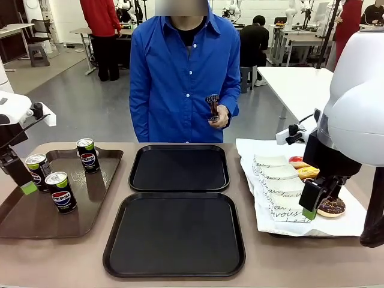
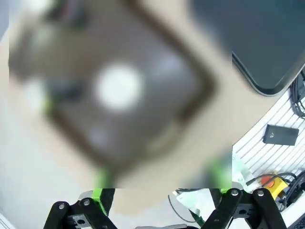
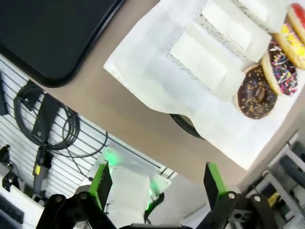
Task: Set up donuts and drinks on trays.
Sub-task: Pick up one Pepsi coke and place it on the Flat Tray.
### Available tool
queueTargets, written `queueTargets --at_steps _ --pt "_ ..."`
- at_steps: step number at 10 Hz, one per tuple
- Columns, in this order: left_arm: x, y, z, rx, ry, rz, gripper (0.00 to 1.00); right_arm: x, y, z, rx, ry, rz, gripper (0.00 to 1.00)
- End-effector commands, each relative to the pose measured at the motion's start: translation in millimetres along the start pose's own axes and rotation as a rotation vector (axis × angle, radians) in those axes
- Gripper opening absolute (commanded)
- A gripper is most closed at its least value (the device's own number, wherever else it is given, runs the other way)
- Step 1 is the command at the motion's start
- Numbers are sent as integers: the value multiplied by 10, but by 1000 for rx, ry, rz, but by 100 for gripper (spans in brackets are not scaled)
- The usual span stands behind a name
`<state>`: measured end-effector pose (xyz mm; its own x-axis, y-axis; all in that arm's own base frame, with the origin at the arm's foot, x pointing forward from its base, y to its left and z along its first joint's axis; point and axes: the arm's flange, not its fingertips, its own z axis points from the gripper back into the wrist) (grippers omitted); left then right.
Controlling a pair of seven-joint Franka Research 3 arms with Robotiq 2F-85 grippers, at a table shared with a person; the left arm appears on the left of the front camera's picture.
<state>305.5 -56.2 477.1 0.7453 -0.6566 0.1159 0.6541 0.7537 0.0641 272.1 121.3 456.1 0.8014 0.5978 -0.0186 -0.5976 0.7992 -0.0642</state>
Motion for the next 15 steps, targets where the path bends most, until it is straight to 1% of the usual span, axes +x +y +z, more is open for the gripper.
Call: queueTargets --at_steps 1,2,3,4,5,6,7,8,9,10,11,13,15 --pt "-20 26 46 25 -5 3 100 -43 -5 53 -15 -5 0 100" --pt "-207 268 209 -442 -338 5 100 -362 -378 86 321 -208 -79 100" --pt "-414 451 358 -706 -521 -6 100 -640 -612 85 467 -264 -156 100" --pt "-635 659 491 -944 -651 11 100 -938 -829 117 628 -310 -255 100" --pt "-795 843 530 -1077 -727 34 100 -1218 -1046 106 753 -364 -322 100" --pt "-913 1070 457 -1173 -755 98 100 -1515 -1305 29 883 -435 -370 100" --pt "-979 1297 347 -1261 -778 160 100 -1761 -1552 -129 1005 -470 -408 100" --pt "-1059 1524 209 -1293 -797 222 100 -2000 -1766 -307 1086 -490 -436 100" --pt "-1176 1697 114 -1319 -826 262 100 -2200 -1884 -417 1139 -549 -427 100" --pt "-1303 1843 21 -1337 -865 317 100 -2395 -1986 -463 1155 -631 -446 100" --pt "-1438 1951 -71 -1337 -901 368 100 -2558 -2078 -484 1122 -710 -559 100" --pt "-1600 2153 -264 -1361 -935 432 100 -2810 -2206 -565 1145 -806 -658 100" --pt "-1728 2323 -418 -1351 -911 485 100 -2987 -2263 -614 1161 -825 -720 100"
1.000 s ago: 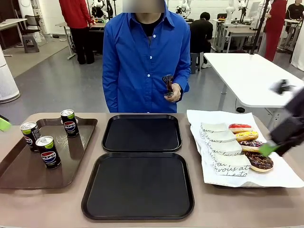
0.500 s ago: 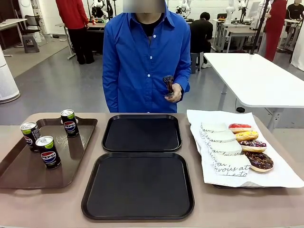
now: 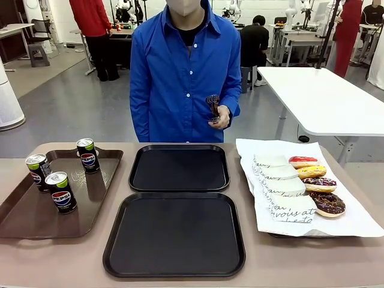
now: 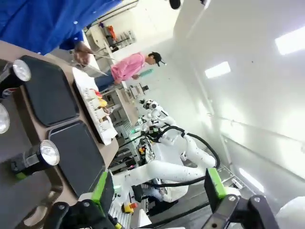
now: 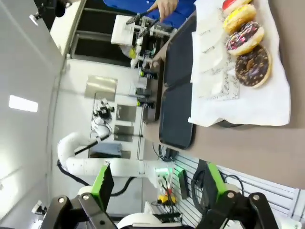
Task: Set up donuts and drinks on trays.
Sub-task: Pick up one Pepsi coke and place it on the Flat Tray.
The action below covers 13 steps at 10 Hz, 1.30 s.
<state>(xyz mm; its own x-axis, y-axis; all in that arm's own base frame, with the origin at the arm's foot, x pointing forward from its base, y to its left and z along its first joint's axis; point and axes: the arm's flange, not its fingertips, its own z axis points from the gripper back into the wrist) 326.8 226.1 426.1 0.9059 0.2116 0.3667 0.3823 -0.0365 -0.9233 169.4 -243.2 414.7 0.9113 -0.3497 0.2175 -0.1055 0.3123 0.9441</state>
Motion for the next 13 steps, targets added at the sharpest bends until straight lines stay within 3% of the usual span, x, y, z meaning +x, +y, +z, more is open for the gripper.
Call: queueTargets --at_steps 1,10,13 --pt "82 43 78 53 23 -9 100 -9 -13 30 25 -3 -4 100" --pt "71 -100 68 260 170 28 100 -73 -49 171 -14 -20 -71 100" --pt "94 -66 131 208 128 21 100 -73 -49 171 -14 -20 -71 100"
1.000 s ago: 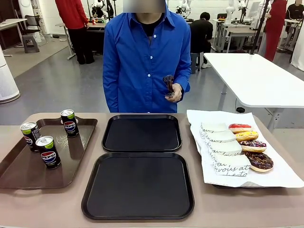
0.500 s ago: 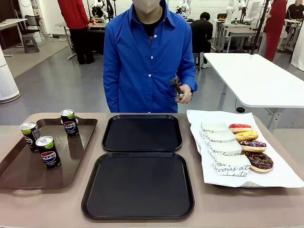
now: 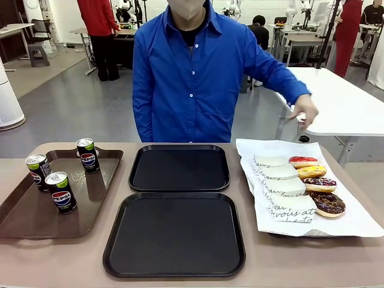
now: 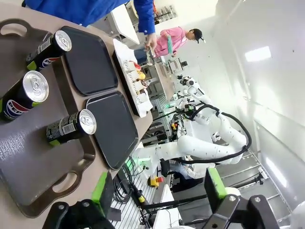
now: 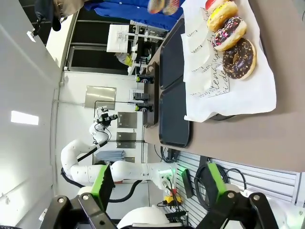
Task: Set up donuts and drinks on trays.
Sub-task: Pick up one Pepsi coke and place it on the Flat Tray.
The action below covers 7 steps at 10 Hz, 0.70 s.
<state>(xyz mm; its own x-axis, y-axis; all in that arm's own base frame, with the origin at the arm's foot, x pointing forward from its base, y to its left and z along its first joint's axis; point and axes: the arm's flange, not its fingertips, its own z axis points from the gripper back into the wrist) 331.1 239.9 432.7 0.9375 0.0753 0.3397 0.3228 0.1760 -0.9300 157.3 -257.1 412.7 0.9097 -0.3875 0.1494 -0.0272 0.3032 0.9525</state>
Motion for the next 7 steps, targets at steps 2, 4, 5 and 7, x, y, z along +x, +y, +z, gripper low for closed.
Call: queueTargets --at_steps 2,4,5,7 --pt "-1 -14 15 -11 -13 -5 100 -7 0 6 8 -3 6 100" --pt "-1 -14 15 -11 -13 -5 100 -7 0 6 8 -3 6 100" --pt "-1 -14 15 -11 -13 -5 100 -7 0 6 8 -3 6 100" --pt "-1 -14 15 -11 -13 -5 100 -7 0 6 8 -3 6 100"
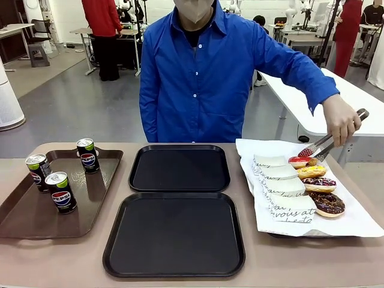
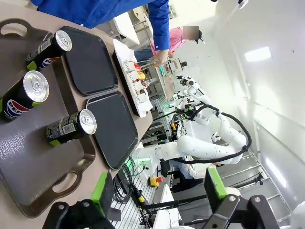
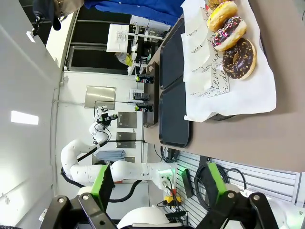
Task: Set up donuts and drinks on trays.
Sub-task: Pick up one Pepsi coke and place it on the Flat Tray.
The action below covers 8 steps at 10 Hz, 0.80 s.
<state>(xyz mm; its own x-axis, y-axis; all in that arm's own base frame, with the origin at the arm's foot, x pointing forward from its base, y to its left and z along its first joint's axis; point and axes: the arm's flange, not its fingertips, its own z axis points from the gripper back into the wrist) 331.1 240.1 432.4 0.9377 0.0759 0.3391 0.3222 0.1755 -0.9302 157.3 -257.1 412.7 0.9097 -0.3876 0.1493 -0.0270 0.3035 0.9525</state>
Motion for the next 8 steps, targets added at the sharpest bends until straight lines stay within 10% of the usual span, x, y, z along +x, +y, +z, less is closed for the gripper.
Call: queueTargets --at_steps 1,5,8 --pt "1 -17 14 -11 -12 -6 100 -7 -1 6 9 -3 6 100" --pt "0 0 0 0 0 0 100 -7 -1 6 9 -3 6 100" --pt "348 -1006 -636 455 159 -7 100 -7 -1 6 9 -3 6 100"
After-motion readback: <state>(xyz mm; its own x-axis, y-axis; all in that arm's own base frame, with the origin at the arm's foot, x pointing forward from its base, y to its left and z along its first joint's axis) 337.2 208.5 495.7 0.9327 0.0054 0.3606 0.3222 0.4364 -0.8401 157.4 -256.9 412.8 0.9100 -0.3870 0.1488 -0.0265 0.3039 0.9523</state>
